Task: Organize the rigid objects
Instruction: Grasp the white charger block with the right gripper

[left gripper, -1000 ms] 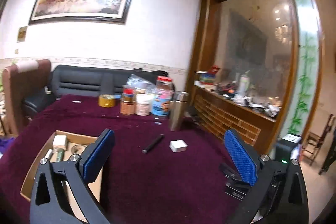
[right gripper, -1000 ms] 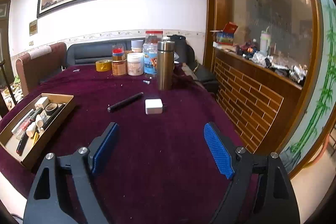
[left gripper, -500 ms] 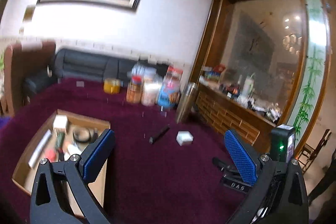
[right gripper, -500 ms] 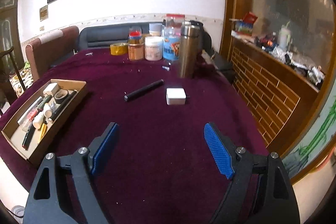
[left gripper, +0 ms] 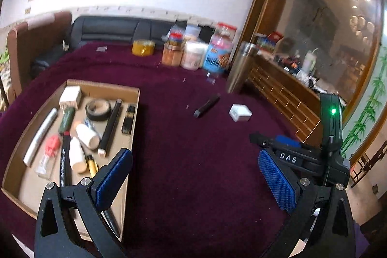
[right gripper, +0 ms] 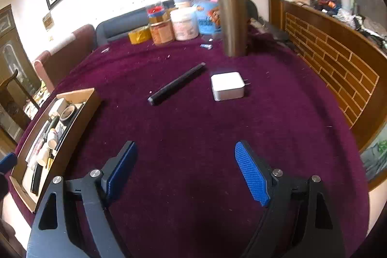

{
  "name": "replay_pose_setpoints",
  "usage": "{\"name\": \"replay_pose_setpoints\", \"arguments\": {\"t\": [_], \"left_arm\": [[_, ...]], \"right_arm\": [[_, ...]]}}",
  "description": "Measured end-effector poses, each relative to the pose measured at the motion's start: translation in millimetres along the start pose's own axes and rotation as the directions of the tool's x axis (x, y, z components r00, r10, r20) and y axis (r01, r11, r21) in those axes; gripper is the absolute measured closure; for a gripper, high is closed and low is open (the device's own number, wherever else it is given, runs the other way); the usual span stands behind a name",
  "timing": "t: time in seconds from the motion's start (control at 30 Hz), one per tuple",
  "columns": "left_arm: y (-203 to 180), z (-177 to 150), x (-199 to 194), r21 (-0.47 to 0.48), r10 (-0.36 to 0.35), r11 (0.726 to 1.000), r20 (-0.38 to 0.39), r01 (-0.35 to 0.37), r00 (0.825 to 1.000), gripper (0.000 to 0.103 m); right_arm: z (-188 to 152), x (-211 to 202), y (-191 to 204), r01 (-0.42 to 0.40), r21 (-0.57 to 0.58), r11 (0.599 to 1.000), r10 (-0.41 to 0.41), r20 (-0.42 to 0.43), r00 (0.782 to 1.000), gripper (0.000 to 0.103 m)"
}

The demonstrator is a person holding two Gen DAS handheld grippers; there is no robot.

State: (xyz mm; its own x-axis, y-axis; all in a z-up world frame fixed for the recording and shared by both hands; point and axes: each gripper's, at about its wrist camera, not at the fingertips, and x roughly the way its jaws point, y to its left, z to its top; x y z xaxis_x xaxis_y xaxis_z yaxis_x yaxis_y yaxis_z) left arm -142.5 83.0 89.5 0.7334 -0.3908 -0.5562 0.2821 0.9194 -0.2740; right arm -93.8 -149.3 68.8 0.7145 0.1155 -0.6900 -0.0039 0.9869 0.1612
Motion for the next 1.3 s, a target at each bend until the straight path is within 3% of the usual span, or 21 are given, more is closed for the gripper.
{"name": "replay_pose_setpoints", "arguments": {"t": [0.17,0.33,0.6,0.83,0.9,0.93,0.97,1.13,1.3], "left_arm": [[4,-1,18,-0.039,0.013,0.999,-0.064,-0.015,0.998,0.001],[9,-8,22,-0.056,0.021,0.998,-0.102,-0.027,0.995,0.001],[28,-14,27,-0.105,0.034,0.993,-0.144,-0.049,0.989,0.001],[33,-15,24,-0.085,0.059,0.994,-0.143,-0.072,0.988,0.001],[33,-16,24,-0.074,0.083,0.993,-0.149,-0.095,0.985,0.001],[33,-16,24,-0.063,0.099,0.992,-0.153,-0.109,0.983,0.001],[32,-16,25,-0.048,0.120,0.991,-0.155,-0.128,0.981,0.001],[27,-17,23,0.048,0.266,0.964,-0.140,-0.262,0.954,0.001],[26,-20,25,0.081,0.334,0.942,-0.142,-0.326,0.932,0.001]], "right_arm": [[3,2,-15,0.028,-0.013,1.000,-0.028,0.001,1.000,0.020],[28,2,-47,0.100,0.003,0.995,-0.100,0.016,0.995,0.020],[65,60,-54,0.078,0.036,0.996,-0.075,-0.096,0.993,0.020],[86,110,-57,0.210,0.011,0.978,-0.207,-0.132,0.969,0.020],[87,126,-60,0.197,0.027,0.980,-0.190,-0.173,0.967,0.021],[86,132,-60,0.178,0.027,0.984,-0.170,-0.196,0.966,0.025],[84,134,-58,0.190,0.010,0.982,-0.184,-0.203,0.962,0.037],[67,113,-54,0.153,0.013,0.988,-0.147,-0.206,0.968,0.038],[35,75,-52,0.079,0.042,0.996,-0.067,-0.235,0.970,0.037]]}}
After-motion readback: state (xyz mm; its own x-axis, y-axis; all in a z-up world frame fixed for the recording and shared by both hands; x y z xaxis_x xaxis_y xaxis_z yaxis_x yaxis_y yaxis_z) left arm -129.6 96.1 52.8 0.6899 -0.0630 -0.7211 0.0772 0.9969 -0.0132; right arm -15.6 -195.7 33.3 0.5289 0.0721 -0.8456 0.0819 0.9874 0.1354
